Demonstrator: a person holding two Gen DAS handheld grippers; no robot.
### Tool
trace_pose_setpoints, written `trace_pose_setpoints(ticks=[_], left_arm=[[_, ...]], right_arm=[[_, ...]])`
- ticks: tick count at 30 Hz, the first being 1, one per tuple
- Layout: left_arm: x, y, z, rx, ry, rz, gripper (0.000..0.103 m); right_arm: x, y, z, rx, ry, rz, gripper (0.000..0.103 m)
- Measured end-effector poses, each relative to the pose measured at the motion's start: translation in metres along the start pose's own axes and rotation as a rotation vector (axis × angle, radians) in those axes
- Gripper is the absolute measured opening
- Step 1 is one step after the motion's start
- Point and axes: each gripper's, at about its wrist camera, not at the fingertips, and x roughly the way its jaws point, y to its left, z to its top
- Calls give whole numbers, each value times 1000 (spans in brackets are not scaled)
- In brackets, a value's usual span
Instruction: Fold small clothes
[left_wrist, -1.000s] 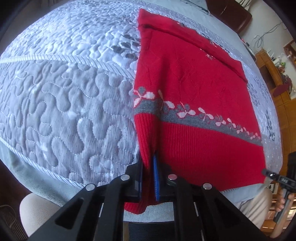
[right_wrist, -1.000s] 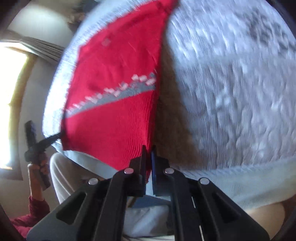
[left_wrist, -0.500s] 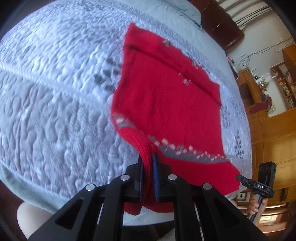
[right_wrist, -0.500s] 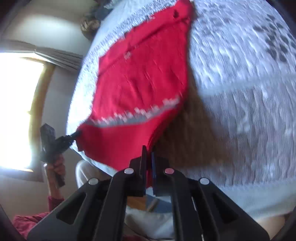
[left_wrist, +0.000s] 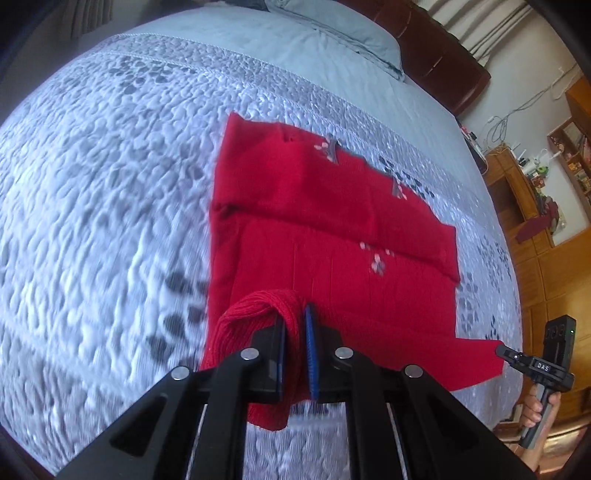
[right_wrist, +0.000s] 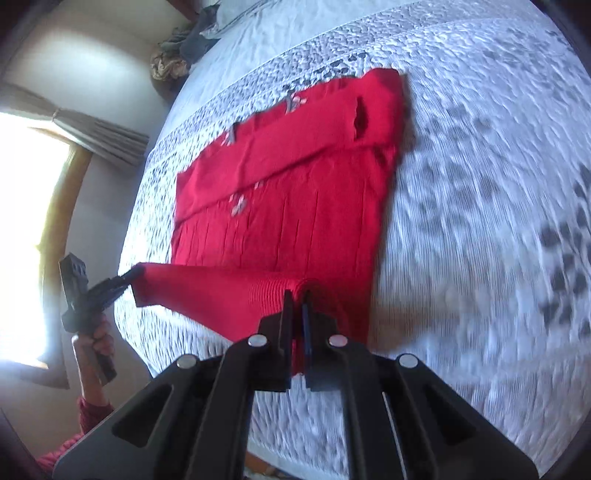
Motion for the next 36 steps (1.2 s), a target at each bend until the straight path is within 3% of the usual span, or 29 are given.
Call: trace_pose_setpoints(ticks=[11, 12, 15, 17, 18, 19, 21, 25, 31, 36], left_arm=[[83, 12, 85, -64, 28, 32, 10], [95, 14, 92, -69, 47, 38, 11], [117, 20, 103, -72, 93, 55, 16], [117, 23, 106, -74, 104, 18, 17], [112, 24, 106, -65, 93, -4, 28], [102, 23, 108, -36, 63, -9, 57], [74, 25, 111, 24, -62, 36, 78], [48, 28, 117, 113, -145, 82, 78], [57, 5, 99, 349, -130, 146, 78], [70, -19, 84, 478, -120, 131, 78]], right_arm=[[61, -27, 117, 109, 33, -19, 3], [67, -31, 124, 121, 40, -19, 6], [74, -39, 141, 129, 10, -106, 26], [71, -42, 145, 107, -5, -130, 29], [67, -43, 145, 90, -11, -112, 29], [64, -42, 144, 67, -17, -103, 29], [57, -39, 140, 6, -35, -130, 29], [51, -32, 137, -84, -38, -130, 29], [73, -13, 140, -137, 0, -58, 29], [102, -7, 147, -149, 45, -127, 30]])
